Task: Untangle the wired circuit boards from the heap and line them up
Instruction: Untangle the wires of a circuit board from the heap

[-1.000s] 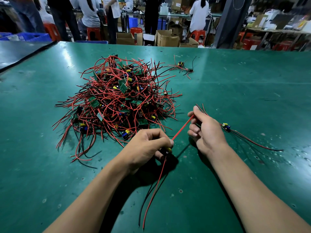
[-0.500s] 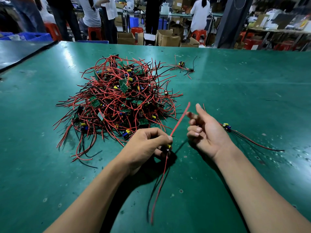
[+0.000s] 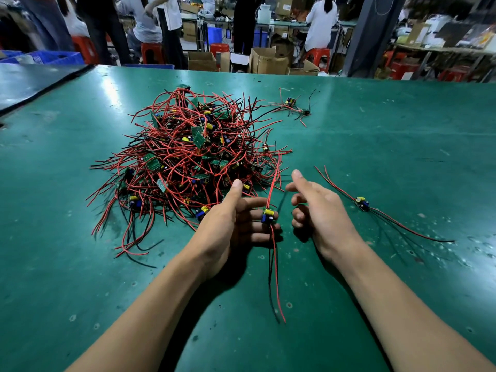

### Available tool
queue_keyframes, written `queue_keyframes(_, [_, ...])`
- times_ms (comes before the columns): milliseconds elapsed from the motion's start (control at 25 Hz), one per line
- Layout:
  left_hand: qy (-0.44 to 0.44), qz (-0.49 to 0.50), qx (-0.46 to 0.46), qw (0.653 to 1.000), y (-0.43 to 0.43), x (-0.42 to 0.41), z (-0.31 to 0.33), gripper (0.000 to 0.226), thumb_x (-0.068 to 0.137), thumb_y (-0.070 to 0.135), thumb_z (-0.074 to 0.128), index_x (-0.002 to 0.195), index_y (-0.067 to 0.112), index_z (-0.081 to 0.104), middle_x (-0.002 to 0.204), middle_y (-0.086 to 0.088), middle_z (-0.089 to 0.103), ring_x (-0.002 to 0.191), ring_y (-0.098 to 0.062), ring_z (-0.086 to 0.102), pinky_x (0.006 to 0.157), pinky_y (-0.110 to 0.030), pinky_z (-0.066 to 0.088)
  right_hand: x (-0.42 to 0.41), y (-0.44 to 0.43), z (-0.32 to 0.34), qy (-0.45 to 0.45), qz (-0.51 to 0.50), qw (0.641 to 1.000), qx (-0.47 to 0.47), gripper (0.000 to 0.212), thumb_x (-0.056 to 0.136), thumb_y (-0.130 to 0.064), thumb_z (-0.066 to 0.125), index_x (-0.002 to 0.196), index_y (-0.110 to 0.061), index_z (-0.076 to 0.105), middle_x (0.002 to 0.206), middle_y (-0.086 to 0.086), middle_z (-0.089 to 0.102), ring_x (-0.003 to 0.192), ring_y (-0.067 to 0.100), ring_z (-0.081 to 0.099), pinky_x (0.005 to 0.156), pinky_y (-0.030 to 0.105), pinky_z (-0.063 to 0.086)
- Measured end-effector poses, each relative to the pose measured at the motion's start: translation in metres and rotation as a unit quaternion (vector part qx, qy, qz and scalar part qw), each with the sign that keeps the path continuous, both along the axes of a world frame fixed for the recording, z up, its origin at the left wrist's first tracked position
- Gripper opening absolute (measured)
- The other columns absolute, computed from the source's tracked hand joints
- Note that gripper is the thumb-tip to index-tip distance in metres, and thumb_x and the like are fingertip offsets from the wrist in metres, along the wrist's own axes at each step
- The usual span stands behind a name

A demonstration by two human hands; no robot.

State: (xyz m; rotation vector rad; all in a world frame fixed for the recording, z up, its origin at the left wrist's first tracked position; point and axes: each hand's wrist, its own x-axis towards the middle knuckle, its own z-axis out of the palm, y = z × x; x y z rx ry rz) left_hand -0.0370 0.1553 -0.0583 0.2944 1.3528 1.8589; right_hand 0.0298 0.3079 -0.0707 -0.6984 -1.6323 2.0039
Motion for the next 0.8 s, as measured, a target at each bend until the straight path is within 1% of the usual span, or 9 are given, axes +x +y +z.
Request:
queue_keyframes(120, [0.001, -0.001, 0.013, 1.0, 0.002, -0.002, -0.003, 0.067, 0.097, 0.062, 0.027, 0.13, 0.012, 0.058, 0.123, -0.009, 0.067, 0.105, -0.027, 0.069, 0.088, -0.043, 0.057, 0.002, -0.013, -0.001, -0.019, 0.038, 0.98, 0.192, 0.028, 0.083, -0.04, 0.079, 0.084, -0.019, 0.059, 0.074, -0.001, 0.061, 0.059, 0.016, 0.054, 0.057, 0.034, 0.046])
queue_keyframes(200, [-0.005, 0.002, 0.0, 1.0, 0.003, -0.003, -0.002, 0.068, 0.094, 0.066, 0.027, 0.136, 0.02, 0.054, 0.127, 0.003, 0.062, 0.099, -0.015, 0.071, 0.085, -0.038, 0.059, 0.002, -0.02, -0.005, -0.027, 0.051, 0.958, 0.283, 0.026, 0.08, -0.028, 0.082, 0.09, -0.021, 0.059, 0.081, -0.002, 0.069, 0.067, 0.013, 0.062, 0.066, 0.029, 0.051])
queue_keyframes(280, [-0.012, -0.002, -0.001, 1.0, 0.003, -0.004, -0.003, 0.067, 0.093, 0.066, 0.029, 0.14, 0.023, 0.051, 0.13, 0.006, 0.057, 0.098, -0.011, 0.071, 0.083, -0.038, 0.06, 0.002, -0.021, -0.008, -0.022, 0.025, 0.942, 0.334, 0.021, 0.081, -0.018, 0.08, 0.089, -0.021, 0.062, 0.077, -0.007, 0.07, 0.065, 0.004, 0.062, 0.064, 0.017, 0.048])
queue_keyframes(400, [0.019, -0.013, 0.011, 1.0, 0.003, -0.002, -0.006, 0.061, 0.091, 0.061, 0.037, 0.137, 0.024, 0.052, 0.136, 0.007, 0.055, 0.102, -0.018, 0.071, 0.087, -0.041, 0.057, 0.001, -0.012, -0.011, -0.037, -0.034, 0.936, 0.349, 0.014, 0.082, -0.015, 0.076, 0.084, -0.021, 0.064, 0.075, -0.007, 0.07, 0.061, 0.002, 0.058, 0.064, 0.017, 0.046])
queue_keyframes(480, [0.037, -0.009, 0.003, 0.999, 0.003, -0.002, -0.007, 0.051, 0.094, 0.053, 0.041, 0.126, 0.018, 0.059, 0.13, -0.004, 0.061, 0.09, -0.023, 0.072, 0.08, -0.037, 0.059, 0.001, 0.001, -0.011, -0.091, -0.084, 0.916, 0.381, 0.012, 0.082, -0.019, 0.074, 0.082, -0.023, 0.063, 0.077, -0.008, 0.069, 0.06, 0.007, 0.058, 0.065, 0.024, 0.047])
queue_keyframes(600, [0.053, -0.009, -0.016, 0.998, 0.002, -0.003, -0.006, 0.049, 0.101, 0.045, 0.037, 0.116, 0.006, 0.063, 0.109, -0.016, 0.068, 0.072, -0.023, 0.068, 0.066, -0.033, 0.06, 0.008, 0.019, -0.009, -0.207, -0.13, 0.875, 0.419, 0.009, 0.083, -0.027, 0.07, 0.086, -0.024, 0.063, 0.086, -0.007, 0.071, 0.077, 0.02, 0.064, 0.075, 0.034, 0.051])
queue_keyframes(720, [0.066, -0.005, -0.02, 0.998, 0.0, -0.002, -0.006, 0.045, 0.102, 0.04, 0.041, 0.112, 0.001, 0.063, 0.093, -0.013, 0.07, 0.066, -0.024, 0.065, 0.061, -0.032, 0.057, 0.013, 0.024, -0.006, -0.327, -0.135, 0.788, 0.504, 0.016, 0.084, -0.031, 0.068, 0.1, -0.026, 0.065, 0.104, 0.001, 0.07, 0.103, 0.03, 0.06, 0.089, 0.04, 0.046])
queue_keyframes(760, [0.073, -0.002, -0.022, 0.997, 0.0, -0.001, -0.006, 0.041, 0.102, 0.035, 0.044, 0.111, 0.0, 0.063, 0.091, -0.012, 0.069, 0.064, -0.024, 0.064, 0.06, -0.032, 0.056, 0.013, 0.022, -0.005, -0.341, -0.138, 0.758, 0.538, 0.023, 0.085, -0.03, 0.069, 0.107, -0.025, 0.065, 0.111, 0.004, 0.066, 0.108, 0.031, 0.056, 0.092, 0.042, 0.042])
queue_keyframes(800, [0.086, 0.0, -0.026, 0.996, 0.0, 0.0, -0.006, 0.035, 0.102, 0.03, 0.046, 0.109, 0.0, 0.063, 0.09, -0.012, 0.069, 0.062, -0.024, 0.063, 0.058, -0.032, 0.056, 0.012, 0.018, -0.004, -0.317, -0.139, 0.751, 0.563, 0.028, 0.085, -0.028, 0.07, 0.112, -0.022, 0.065, 0.114, 0.006, 0.063, 0.109, 0.032, 0.054, 0.093, 0.042, 0.04])
